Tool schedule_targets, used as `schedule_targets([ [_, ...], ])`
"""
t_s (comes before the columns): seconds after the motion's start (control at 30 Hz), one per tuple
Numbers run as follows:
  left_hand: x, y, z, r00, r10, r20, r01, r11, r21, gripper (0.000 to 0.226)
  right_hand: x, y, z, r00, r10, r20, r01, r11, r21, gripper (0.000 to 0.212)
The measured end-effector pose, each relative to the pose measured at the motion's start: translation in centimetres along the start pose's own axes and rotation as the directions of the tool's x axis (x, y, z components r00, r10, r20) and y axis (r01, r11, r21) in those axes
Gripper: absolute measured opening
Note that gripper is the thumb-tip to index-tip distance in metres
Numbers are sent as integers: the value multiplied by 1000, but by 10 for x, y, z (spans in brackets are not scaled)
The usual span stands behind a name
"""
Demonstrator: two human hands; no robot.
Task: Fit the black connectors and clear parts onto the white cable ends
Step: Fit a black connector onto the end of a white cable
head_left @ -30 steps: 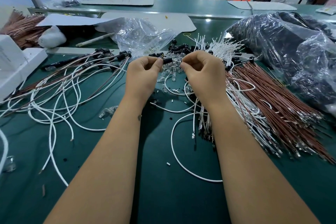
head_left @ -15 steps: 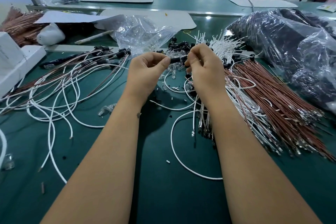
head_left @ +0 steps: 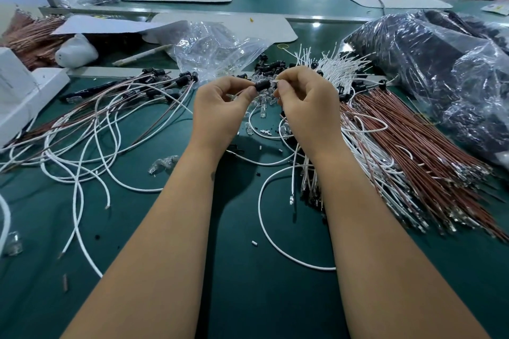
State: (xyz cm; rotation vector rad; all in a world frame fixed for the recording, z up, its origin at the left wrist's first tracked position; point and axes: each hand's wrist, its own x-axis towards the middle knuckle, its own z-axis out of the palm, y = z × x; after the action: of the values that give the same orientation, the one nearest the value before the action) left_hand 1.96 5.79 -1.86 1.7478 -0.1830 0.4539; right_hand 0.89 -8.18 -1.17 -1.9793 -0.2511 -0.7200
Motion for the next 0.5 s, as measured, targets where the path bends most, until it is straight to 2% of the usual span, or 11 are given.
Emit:
schedule_targets([
  [0.17,1,-2,1,1000,5,-11,-5,1000,19,15,1,3,1,999,-41,-17,40,997,-64,5],
  [0.4,-4,-2,4,992,123,7,-122,983,136,6,-1,3,2,999,-39,-17,38,996,-77,10],
  [0.5,-5,0,5,992,117,44,-122,982,142,7,-1,4,2,999,-34,-5,34,996,-80,9],
])
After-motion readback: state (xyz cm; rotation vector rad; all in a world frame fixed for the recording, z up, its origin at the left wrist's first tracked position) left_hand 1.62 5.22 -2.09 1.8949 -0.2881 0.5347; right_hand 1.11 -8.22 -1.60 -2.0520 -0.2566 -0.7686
